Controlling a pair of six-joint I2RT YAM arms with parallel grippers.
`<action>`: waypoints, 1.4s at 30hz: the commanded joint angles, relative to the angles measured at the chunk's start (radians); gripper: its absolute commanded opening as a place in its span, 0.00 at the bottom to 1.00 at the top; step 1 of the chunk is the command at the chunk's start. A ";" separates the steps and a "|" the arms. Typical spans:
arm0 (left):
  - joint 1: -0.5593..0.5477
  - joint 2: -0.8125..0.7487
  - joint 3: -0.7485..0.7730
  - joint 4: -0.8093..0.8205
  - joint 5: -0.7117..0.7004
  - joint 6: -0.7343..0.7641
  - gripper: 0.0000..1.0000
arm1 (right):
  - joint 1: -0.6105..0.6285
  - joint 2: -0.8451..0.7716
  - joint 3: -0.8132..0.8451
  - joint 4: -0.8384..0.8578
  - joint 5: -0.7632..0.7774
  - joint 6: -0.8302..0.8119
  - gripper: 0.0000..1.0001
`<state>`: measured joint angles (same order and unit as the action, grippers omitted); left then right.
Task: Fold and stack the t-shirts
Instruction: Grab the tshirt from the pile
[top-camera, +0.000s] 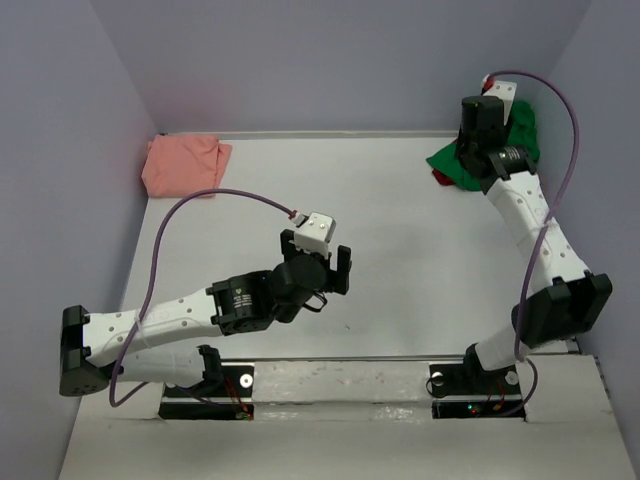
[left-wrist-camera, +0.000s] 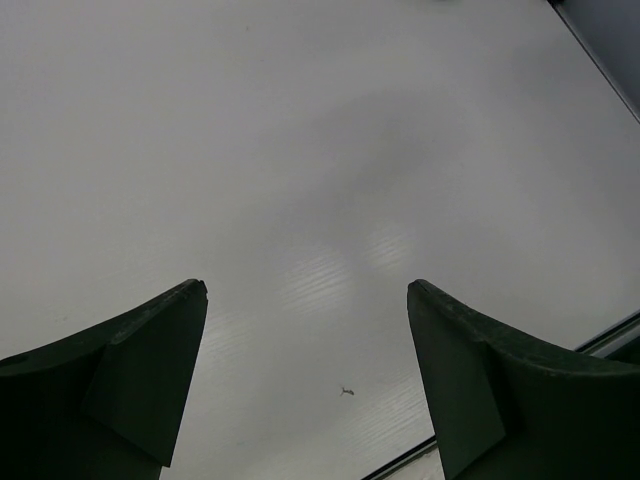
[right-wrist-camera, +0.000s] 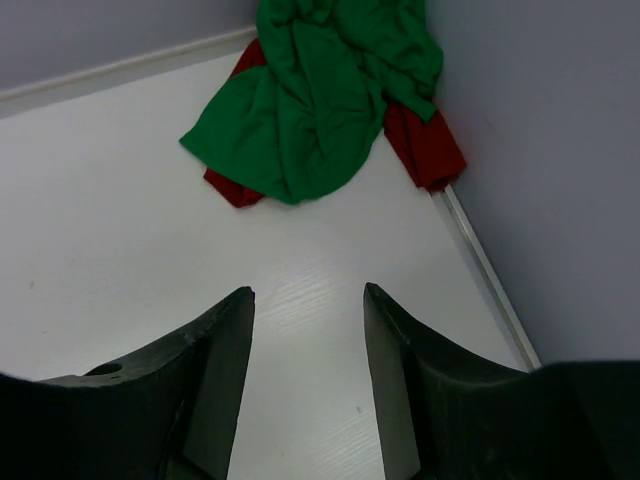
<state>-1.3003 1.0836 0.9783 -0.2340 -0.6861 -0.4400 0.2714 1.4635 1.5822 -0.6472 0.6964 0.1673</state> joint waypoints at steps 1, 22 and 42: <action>0.027 -0.056 -0.033 0.045 -0.010 -0.009 0.91 | -0.115 0.150 0.220 0.064 -0.165 -0.066 0.53; 0.223 -0.036 -0.064 0.101 0.169 0.012 0.90 | -0.327 0.724 0.829 -0.017 -0.389 -0.134 0.73; 0.299 -0.036 -0.035 0.064 0.096 -0.062 0.87 | -0.416 1.052 1.004 0.190 -0.551 -0.109 0.65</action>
<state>-1.0187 1.0786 0.9169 -0.1986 -0.5316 -0.4744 -0.1158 2.4977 2.5244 -0.5270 0.1879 0.0338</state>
